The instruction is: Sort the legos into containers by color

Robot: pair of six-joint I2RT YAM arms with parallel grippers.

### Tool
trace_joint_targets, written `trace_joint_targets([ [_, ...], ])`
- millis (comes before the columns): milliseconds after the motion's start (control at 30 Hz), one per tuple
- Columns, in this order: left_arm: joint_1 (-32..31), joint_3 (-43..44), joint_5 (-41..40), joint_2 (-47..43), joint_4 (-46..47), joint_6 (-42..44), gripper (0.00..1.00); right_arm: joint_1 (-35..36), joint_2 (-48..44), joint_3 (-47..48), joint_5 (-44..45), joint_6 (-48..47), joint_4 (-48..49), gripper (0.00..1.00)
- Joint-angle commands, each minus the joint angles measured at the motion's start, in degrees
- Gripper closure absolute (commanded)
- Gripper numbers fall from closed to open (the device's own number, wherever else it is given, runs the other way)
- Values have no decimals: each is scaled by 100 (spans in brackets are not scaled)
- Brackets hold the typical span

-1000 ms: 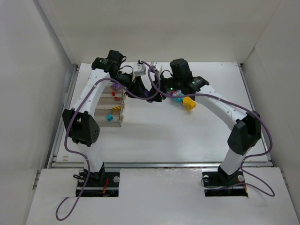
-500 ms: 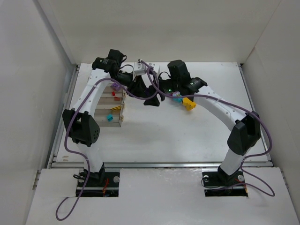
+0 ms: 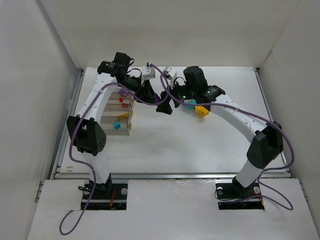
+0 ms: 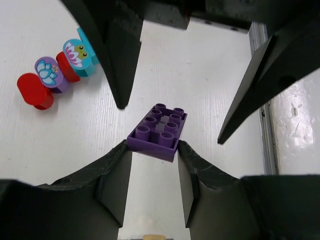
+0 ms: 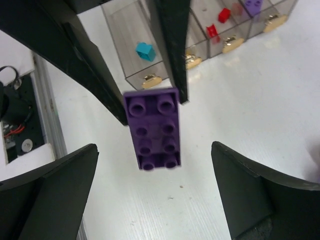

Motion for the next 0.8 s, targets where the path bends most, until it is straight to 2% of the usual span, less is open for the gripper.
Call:
trace_joint_targets([
  [0, 52, 94, -75, 42, 47, -219, 100, -186, -391, -114, 305, 235, 489, 0],
  [233, 105, 33, -472, 174, 522, -668, 100, -415, -462, -168, 796, 349, 480, 0],
  [400, 158, -204, -972, 42, 1523, -1634, 100, -617, -515, -360, 1096, 402, 418, 0],
  [500, 210, -476, -1805, -142, 2603, -2565, 100, -749, -567, -414, 1228, 455, 418, 0],
  [533, 263, -581, -2121, -195, 3258, -2837, 100, -749, -628, -414, 1281, 455, 366, 0],
  [567, 263, -826, -2968, -196, 3596, -3414, 100, -749, -629, -414, 1281, 455, 366, 0],
  [633, 315, -1056, -3956, -353, 4141, -3884, 100, -749, -629, -414, 1456, 455, 366, 0],
  [667, 316, -1170, -4936, -354, 4579, -4104, 100, -749, -629, -414, 1509, 455, 366, 0],
  [767, 439, -1487, -6032, -354, 4942, -4615, 100, -749, -629, -414, 1694, 516, 488, 0],
])
